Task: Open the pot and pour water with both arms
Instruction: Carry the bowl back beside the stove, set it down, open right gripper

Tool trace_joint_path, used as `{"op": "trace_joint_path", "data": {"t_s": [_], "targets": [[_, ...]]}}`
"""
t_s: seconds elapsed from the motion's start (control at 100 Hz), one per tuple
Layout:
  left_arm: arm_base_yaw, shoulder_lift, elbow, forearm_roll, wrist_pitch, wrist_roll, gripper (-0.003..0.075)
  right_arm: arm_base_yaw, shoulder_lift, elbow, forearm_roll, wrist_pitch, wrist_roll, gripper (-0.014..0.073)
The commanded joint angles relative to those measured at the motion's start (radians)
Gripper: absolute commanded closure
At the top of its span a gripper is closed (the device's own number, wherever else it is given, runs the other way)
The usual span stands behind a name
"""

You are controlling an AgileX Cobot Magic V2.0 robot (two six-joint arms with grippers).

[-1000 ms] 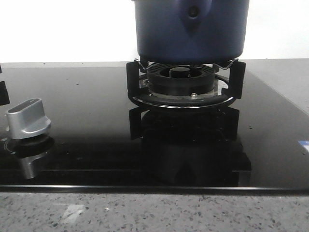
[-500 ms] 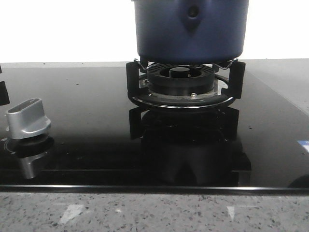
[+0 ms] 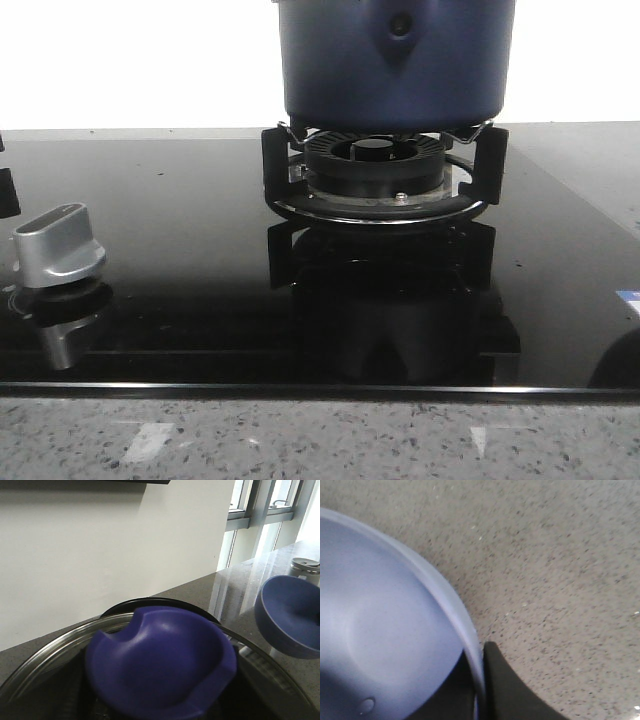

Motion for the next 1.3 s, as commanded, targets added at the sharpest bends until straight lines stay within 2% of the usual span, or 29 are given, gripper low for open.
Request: {"op": "trace_joint_path", "data": {"t_s": [0.0,0.36,0.69,0.8,0.9,1.02,1.11,1.29], "targets": [[-0.008,-0.015,-0.039,-0.061,0.023,-0.007,0.0405,-0.008,0.023,-0.025,0.030,-0.045,-0.038,0.0664],[-0.008,-0.015,-0.039,-0.061,0.023,-0.007,0.0405,-0.008,0.141,-0.025,0.060,-0.008,-0.066,0.0664],[-0.008,-0.015,-0.039,-0.067,0.023,-0.006,0.0405,-0.008,0.176,-0.025,0.027,0.003,-0.066,0.0652],[-0.008,-0.015,-0.039,-0.080,0.025,0.003,0.0405,-0.008,0.185,-0.025,0.027,0.010,-0.066,0.0558],[-0.008,-0.011,-0.041,-0.129,0.064,0.089,0.0405,-0.008,0.189,-0.025,0.027,0.013,-0.069,0.0425],[-0.008,0.011,-0.042,-0.231,0.131,0.181,0.0405,-0.008,0.189,-0.025,0.017,0.013,-0.069,0.0327],[-0.008,0.042,-0.057,-0.251,0.152,0.205,0.0405,-0.008,0.179,-0.032,0.004,0.013,-0.069,0.0300],[-0.008,0.132,-0.136,-0.251,0.196,0.206,0.0405,-0.008,0.077,-0.071,-0.025,-0.027,-0.069,0.0301]]}}
